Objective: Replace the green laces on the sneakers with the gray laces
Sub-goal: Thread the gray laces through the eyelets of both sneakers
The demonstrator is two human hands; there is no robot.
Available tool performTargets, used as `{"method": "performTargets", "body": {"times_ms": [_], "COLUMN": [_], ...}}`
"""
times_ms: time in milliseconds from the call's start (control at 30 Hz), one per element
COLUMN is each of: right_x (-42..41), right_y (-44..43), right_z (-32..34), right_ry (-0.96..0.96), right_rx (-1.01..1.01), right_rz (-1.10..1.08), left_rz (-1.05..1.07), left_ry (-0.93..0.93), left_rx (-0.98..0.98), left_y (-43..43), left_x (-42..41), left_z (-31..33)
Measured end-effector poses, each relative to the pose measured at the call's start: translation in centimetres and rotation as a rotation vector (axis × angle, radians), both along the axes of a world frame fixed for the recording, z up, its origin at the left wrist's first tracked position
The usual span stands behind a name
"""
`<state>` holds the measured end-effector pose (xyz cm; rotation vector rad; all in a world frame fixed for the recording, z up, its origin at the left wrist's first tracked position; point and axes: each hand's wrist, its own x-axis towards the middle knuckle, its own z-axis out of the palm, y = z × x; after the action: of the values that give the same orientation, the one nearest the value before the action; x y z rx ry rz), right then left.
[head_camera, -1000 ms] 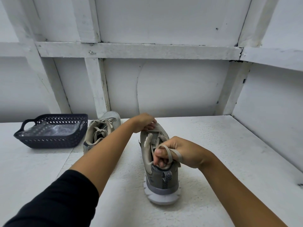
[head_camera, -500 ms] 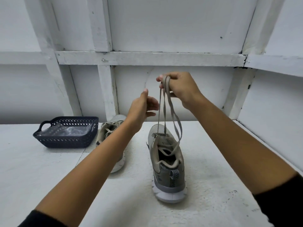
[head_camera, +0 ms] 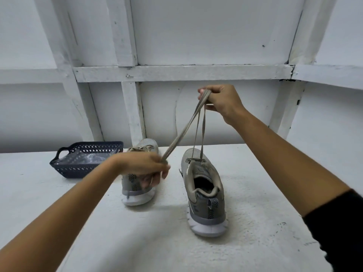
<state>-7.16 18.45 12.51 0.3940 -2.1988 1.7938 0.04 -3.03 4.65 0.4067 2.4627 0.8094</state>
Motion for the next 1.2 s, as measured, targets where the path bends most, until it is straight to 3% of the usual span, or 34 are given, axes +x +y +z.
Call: {"method": "performTargets", "body": {"times_ms": [100, 200, 267, 400, 467, 567, 833, 933, 1067, 1200], "right_x": [0.4, 1.3, 2.1, 3.8, 4.5, 5.6, 6.5, 7.2, 7.5, 6.0], "right_y": [-0.1, -0.4, -0.8, -1.8, -2.3, -2.5, -2.0, -2.1, -2.2, -1.5], "right_z": [0.0, -0.2, -0.4, -0.7, -0.8, -1.1, -2.3, -3.1, -3.4, -2.8], "right_ry": [0.006, 0.009, 0.018, 0.15, 0.251, 0.332, 0.406, 0.289, 0.035, -0.084], "right_rx": [0.015, 0.096, 0.168, 0.329, 0.434, 0.515, 0.487, 0.536, 0.76, 0.59], "right_rz": [0.027, 0.1, 0.169, 0.19, 0.183, 0.167, 0.206, 0.374, 0.637, 0.451], "left_rz": [-0.085, -0.215, -0.206, 0.314, 0.456, 0.42, 0.61, 0.68, 0.673, 0.599], "left_ry": [-0.112, -0.019, 0.006, -0.071, -0.175, -0.271, -0.239, -0.305, -0.349, -0.336], "left_rx": [-0.408, -0.563, -0.391, 0.517, 0.796, 0.826, 0.855, 1.051, 1.216, 1.354], "left_y": [0.2, 0.8, 0.8, 1.8, 2.6, 3.8, 2.2, 1.1, 0.6, 0.6], "left_x": [0.4, 0.1, -0.5, -1.9, -2.6, -2.7, -3.3, -3.4, -3.3, -3.2], "left_z": [-1.1, -0.8, 0.1, 2.5, 3.7, 4.6, 4.7, 4.7, 5.1, 6.6]}}
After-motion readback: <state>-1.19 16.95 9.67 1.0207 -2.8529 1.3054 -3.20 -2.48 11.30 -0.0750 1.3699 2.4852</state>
